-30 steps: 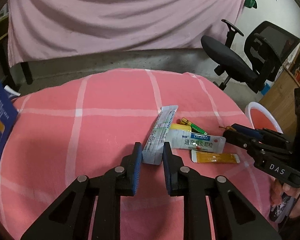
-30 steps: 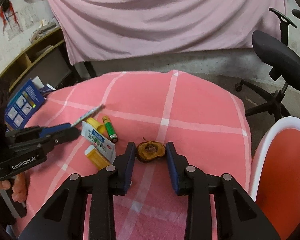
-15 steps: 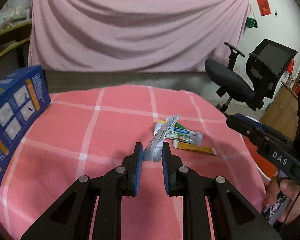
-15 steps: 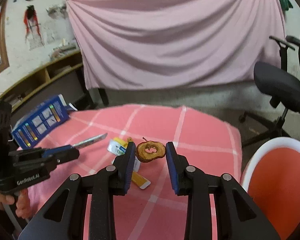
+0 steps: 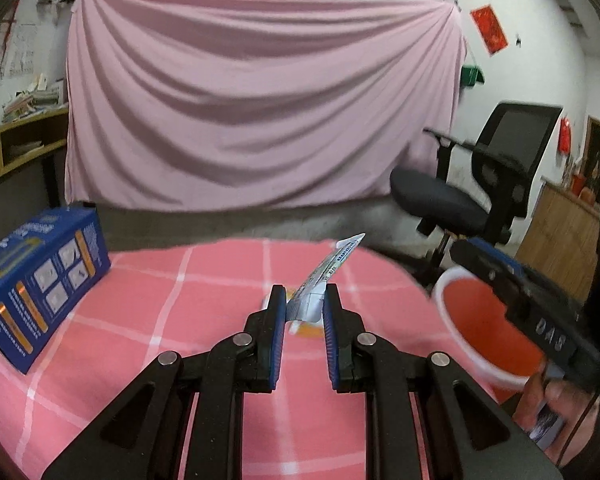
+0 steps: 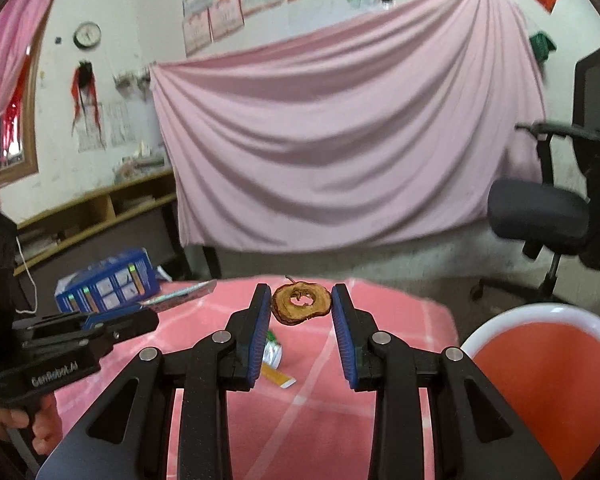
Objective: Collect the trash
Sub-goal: 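Lift the strip and brown slice and carry both over the bucket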
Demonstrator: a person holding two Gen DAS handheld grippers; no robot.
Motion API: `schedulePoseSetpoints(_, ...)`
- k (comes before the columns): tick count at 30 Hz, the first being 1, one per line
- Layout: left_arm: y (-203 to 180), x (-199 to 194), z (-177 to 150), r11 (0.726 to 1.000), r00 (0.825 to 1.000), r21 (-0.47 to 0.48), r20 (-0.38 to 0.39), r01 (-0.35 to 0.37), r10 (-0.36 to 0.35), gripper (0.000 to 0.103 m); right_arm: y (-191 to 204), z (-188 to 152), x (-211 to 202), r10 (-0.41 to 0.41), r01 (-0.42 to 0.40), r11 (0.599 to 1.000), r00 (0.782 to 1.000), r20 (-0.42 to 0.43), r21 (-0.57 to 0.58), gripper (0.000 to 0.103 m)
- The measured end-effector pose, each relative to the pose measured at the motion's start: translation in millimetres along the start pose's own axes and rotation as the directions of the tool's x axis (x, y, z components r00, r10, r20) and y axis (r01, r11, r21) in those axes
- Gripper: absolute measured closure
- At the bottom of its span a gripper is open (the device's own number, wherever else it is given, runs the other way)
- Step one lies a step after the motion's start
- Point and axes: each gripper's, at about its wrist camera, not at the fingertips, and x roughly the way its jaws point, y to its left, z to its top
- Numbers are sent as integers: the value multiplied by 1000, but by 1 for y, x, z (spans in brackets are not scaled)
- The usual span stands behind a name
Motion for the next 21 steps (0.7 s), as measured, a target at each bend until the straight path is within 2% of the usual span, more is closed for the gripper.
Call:
schedulePoseSetpoints(4, -20, -10, 10, 1000, 996, 10, 82, 24, -24, 88, -4, 5, -22, -28, 30, 999, 994, 105, -12, 74)
schedulePoseSetpoints(10, -56, -20, 25, 995, 980, 67, 181, 67, -79, 88, -25, 13, -52, -125, 127, 992, 964, 236, 5, 74)
schedulePoseSetpoints(16, -98, -17, 35, 980, 964, 155, 216, 121, -154, 88, -57, 14, -68, -213, 201, 977, 942, 259, 72, 74)
schedulePoseSetpoints(21, -131, -8, 35, 964, 956, 203, 201, 174, -215, 88, -89, 14, -81, -283, 249, 956, 924, 255, 158, 74)
